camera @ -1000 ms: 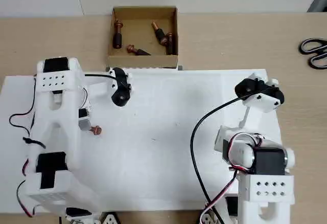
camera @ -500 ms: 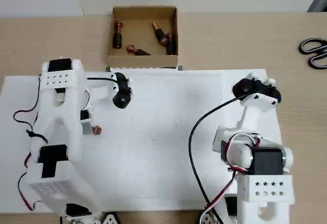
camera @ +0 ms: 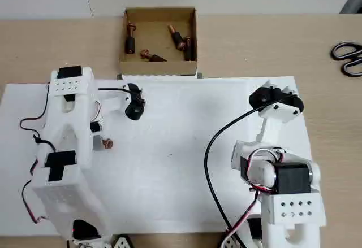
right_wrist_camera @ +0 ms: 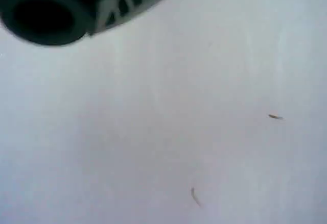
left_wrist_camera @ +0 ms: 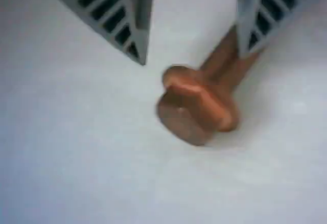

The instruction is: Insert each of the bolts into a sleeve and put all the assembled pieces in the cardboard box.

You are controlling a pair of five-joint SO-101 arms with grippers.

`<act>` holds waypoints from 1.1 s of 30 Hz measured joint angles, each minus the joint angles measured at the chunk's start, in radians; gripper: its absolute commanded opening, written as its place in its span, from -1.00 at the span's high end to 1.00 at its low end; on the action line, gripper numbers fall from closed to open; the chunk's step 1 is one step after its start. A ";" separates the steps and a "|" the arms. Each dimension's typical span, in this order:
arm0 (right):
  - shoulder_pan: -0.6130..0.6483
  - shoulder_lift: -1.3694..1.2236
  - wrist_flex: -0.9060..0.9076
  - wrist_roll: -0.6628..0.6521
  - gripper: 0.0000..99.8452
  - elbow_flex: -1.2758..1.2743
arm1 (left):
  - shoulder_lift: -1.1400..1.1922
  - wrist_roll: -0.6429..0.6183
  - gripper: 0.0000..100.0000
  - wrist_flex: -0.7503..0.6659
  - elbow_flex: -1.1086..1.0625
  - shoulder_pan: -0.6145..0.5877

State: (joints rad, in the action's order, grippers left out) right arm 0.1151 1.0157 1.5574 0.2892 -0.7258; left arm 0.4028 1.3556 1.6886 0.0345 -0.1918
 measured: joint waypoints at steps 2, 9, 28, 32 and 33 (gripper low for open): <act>0.000 0.000 0.000 0.000 0.99 0.000 | 0.054 0.000 0.77 -0.011 0.021 -0.003; 0.000 0.000 0.000 0.000 0.99 0.000 | 0.152 0.000 0.77 -0.006 0.110 -0.002; 0.000 0.000 -0.006 0.000 0.99 0.000 | 0.112 -0.002 0.99 0.040 0.175 0.032; 0.000 0.000 -0.006 0.000 0.99 0.021 | -0.048 -0.002 0.99 0.040 0.172 0.060; -0.002 0.000 -0.006 0.000 0.99 0.040 | -0.095 -0.002 0.99 0.040 0.163 0.069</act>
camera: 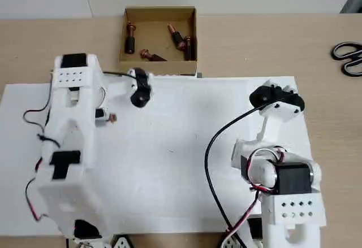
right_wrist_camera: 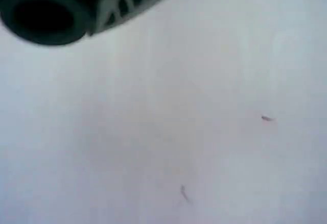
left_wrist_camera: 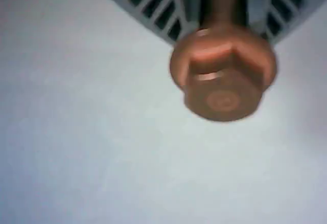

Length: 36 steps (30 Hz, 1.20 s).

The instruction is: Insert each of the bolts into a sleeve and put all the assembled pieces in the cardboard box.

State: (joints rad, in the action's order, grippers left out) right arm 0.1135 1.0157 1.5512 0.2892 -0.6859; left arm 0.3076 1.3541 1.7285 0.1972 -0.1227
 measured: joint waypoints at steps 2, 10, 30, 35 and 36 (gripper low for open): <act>0.003 0.000 0.000 0.000 0.99 0.035 | -0.097 -0.028 0.99 0.000 -0.035 0.028; 0.097 0.084 0.077 -0.002 0.99 0.115 | -0.459 -0.457 0.99 0.008 -0.086 0.218; 0.118 0.614 -0.130 -0.276 0.99 -0.216 | -0.988 -1.634 0.99 -0.066 -0.187 0.399; 0.130 0.789 -0.269 -0.330 0.99 -0.440 | -1.183 -1.852 0.99 -0.203 -0.436 0.399; 0.147 0.784 -0.279 -0.330 0.99 -0.466 | -1.231 -1.878 0.99 -0.247 -0.499 0.399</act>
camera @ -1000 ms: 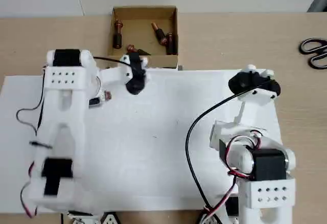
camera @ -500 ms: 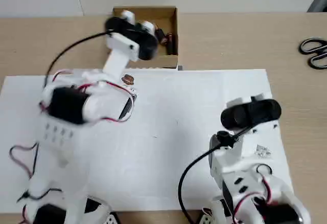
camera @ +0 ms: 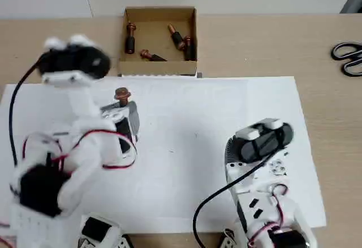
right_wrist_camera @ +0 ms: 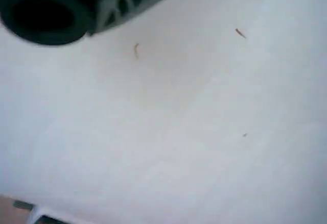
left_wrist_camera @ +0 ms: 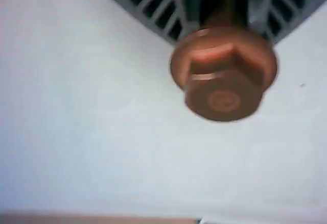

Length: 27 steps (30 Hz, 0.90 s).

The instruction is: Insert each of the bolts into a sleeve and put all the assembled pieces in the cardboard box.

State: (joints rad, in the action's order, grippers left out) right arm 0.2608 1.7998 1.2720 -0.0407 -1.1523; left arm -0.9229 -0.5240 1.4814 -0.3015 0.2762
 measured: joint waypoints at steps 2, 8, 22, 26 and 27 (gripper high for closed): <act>0.043 -0.006 -0.015 0.020 0.99 -0.023 | -0.087 -0.029 0.99 -0.104 -0.141 0.000; 0.253 0.003 -0.081 0.075 0.99 -0.095 | -0.322 -0.074 0.99 -0.408 -0.509 0.014; 0.529 0.005 -0.190 -0.048 0.99 -0.181 | -0.568 -0.074 0.99 -0.647 -0.815 0.359; 0.532 0.005 -0.207 -0.051 0.99 -0.181 | -0.595 -0.074 0.99 -0.663 -0.844 0.368; 0.532 0.005 -0.207 -0.051 0.99 -0.181 | -0.601 -0.074 0.99 -0.663 -0.850 0.368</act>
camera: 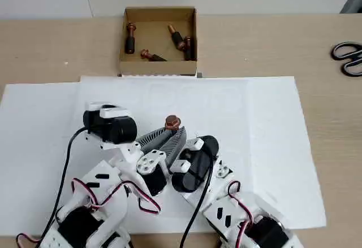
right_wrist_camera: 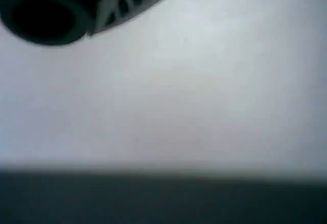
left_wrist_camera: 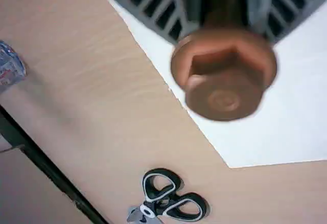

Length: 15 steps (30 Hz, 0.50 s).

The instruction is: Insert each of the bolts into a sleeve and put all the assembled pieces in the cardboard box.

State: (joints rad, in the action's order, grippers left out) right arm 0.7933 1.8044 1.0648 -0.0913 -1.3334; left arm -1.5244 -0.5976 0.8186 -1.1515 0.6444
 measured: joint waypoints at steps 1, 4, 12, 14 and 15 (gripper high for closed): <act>0.000 0.000 0.000 0.000 0.99 0.000 | -0.008 0.000 0.99 0.000 -0.002 0.000; -0.002 0.000 0.000 0.000 0.99 0.000 | -0.037 0.000 0.99 0.000 -0.003 -0.029; -0.049 0.000 0.000 0.000 0.99 0.000 | -0.087 0.012 0.99 0.000 -0.003 -0.173; -0.049 0.000 -0.002 0.000 0.99 0.000 | -0.091 0.011 0.99 0.000 -0.014 -0.180; -0.049 0.000 -0.002 0.000 0.99 0.000 | -0.091 0.011 0.99 0.000 -0.023 -0.180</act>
State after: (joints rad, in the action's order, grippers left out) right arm 0.7442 1.8044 1.0633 -0.0913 -1.3334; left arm -1.6149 -0.5869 0.8186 -1.1745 0.4649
